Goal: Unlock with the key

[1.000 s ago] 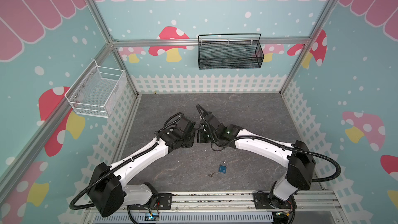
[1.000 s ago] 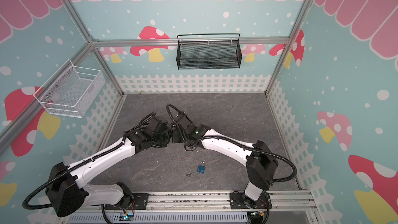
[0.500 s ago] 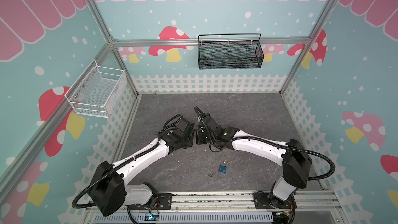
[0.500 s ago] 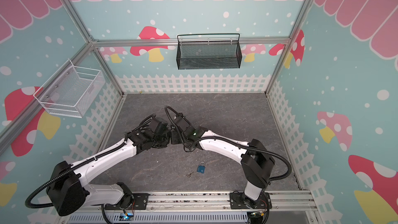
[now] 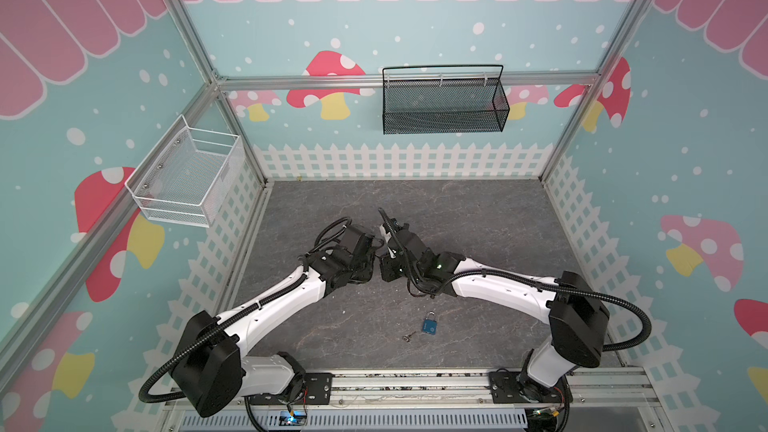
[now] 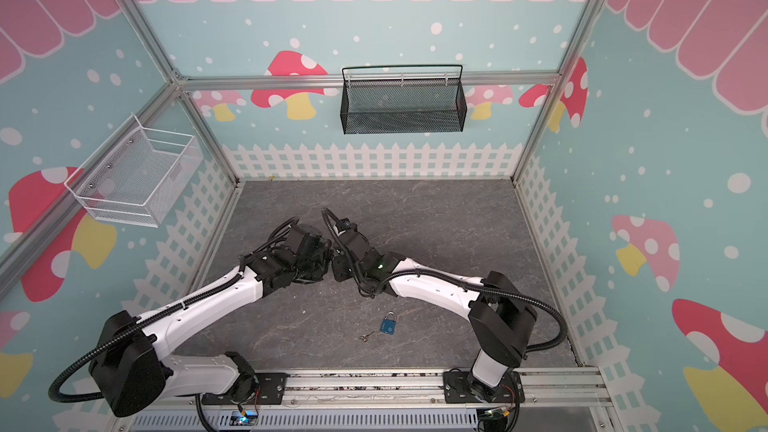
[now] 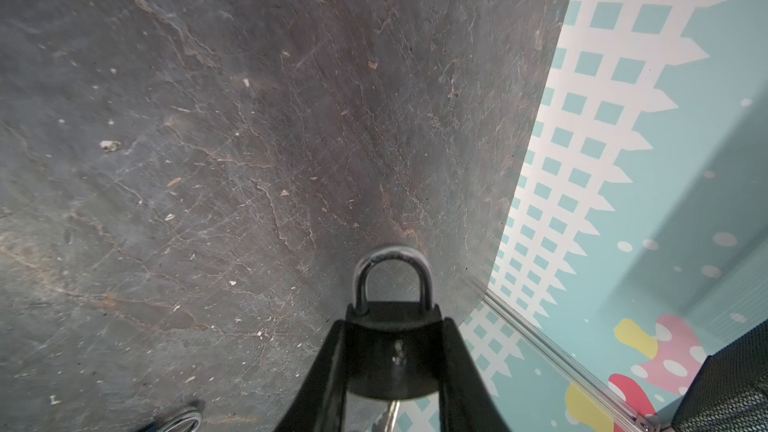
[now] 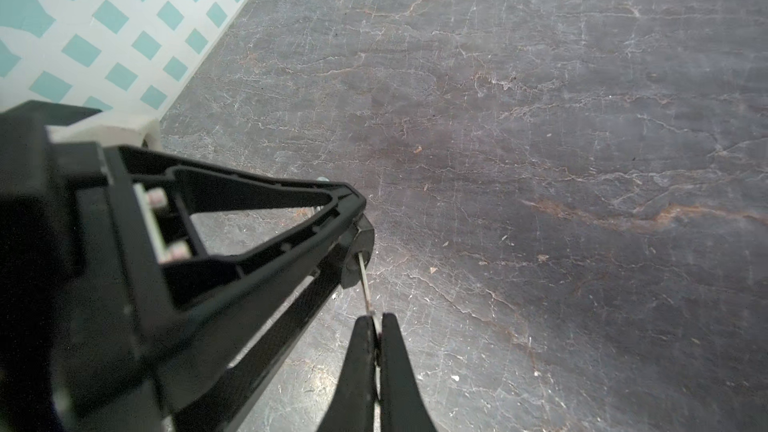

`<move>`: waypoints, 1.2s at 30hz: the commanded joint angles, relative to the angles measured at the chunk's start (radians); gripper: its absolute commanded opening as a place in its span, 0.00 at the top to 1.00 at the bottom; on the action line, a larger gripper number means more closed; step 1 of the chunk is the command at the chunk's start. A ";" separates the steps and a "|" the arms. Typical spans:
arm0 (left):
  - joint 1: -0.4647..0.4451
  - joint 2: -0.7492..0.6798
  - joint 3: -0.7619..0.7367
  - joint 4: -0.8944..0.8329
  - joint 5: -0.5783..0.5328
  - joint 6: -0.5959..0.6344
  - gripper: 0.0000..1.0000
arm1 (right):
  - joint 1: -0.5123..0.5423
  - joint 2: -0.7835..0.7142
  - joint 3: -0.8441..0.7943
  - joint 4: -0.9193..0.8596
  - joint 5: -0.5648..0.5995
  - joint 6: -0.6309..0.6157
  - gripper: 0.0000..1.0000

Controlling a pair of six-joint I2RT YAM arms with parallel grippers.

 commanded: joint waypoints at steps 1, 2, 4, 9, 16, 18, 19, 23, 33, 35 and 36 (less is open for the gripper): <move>-0.044 -0.042 0.027 -0.036 0.168 0.026 1.00 | -0.012 -0.018 0.024 0.161 0.009 -0.019 1.00; -0.044 -0.042 0.018 -0.035 0.163 0.019 1.00 | -0.012 -0.019 0.036 0.142 0.002 0.000 1.00; -0.043 -0.040 0.010 -0.035 0.160 0.018 1.00 | -0.012 -0.018 0.051 0.123 -0.020 0.020 1.00; -0.034 -0.028 -0.003 -0.035 0.182 0.023 1.00 | -0.010 -0.030 0.029 0.161 -0.042 -0.104 1.00; -0.024 -0.054 -0.018 -0.004 0.195 0.030 1.00 | -0.011 -0.040 0.015 0.147 -0.010 -0.210 1.00; -0.022 -0.062 -0.022 0.000 0.188 0.037 1.00 | -0.012 -0.040 0.023 0.136 -0.010 -0.213 1.00; -0.021 -0.065 -0.026 0.001 0.190 0.038 1.00 | -0.012 -0.042 0.024 0.131 -0.014 -0.206 1.00; -0.020 -0.084 -0.053 0.023 0.182 0.016 1.00 | -0.015 -0.030 0.068 0.040 -0.023 -0.107 1.00; -0.007 -0.138 -0.107 0.117 0.111 -0.048 1.00 | -0.012 -0.063 0.039 -0.108 -0.005 0.043 1.00; -0.002 -0.140 -0.107 0.116 0.106 -0.051 1.00 | -0.012 -0.079 0.031 -0.133 0.033 0.048 1.00; -0.001 -0.143 -0.106 0.115 0.103 -0.055 1.00 | -0.012 -0.087 0.031 -0.140 0.046 0.050 1.00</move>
